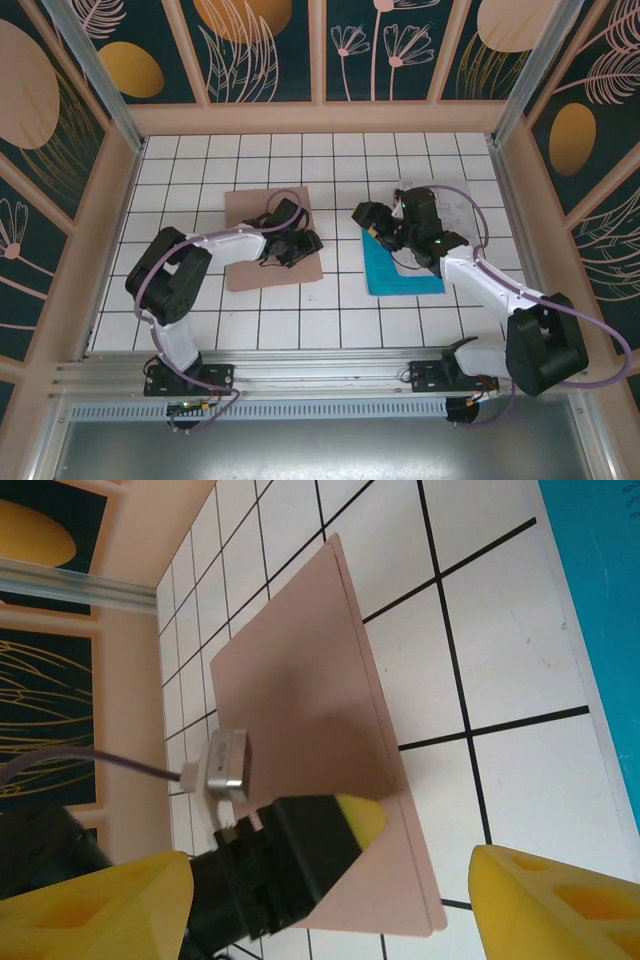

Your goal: Put the files into the folder

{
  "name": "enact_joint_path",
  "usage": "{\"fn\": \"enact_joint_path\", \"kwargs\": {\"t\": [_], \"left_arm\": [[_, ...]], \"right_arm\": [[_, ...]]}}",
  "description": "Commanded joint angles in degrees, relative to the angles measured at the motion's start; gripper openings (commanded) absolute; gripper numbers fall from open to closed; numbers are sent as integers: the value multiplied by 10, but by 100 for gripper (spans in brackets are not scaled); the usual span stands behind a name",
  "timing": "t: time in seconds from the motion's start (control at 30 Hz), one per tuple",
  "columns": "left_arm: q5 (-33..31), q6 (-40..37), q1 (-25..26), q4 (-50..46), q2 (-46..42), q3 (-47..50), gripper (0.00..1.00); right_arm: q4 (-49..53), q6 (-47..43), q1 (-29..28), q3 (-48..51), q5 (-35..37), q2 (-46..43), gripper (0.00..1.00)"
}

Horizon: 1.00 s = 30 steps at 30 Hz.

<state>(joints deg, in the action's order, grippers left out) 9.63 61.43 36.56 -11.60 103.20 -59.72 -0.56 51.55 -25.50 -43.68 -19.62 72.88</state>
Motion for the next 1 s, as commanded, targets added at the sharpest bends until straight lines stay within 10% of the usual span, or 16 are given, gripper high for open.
{"fn": "enact_joint_path", "kwargs": {"t": [0.0,0.4,0.97], "left_arm": [[-65,-25,-12,-111,-69,-8,66],[-90,-166,-205,-179,-121,-5,62],[5,-62,-207,-136,-202,73,64]], "right_arm": [[9,-5,-4,5,1,-9,74],[-9,-27,-54,-35,-10,66,72],[102,-78,-151,-280,51,369,63]]}}
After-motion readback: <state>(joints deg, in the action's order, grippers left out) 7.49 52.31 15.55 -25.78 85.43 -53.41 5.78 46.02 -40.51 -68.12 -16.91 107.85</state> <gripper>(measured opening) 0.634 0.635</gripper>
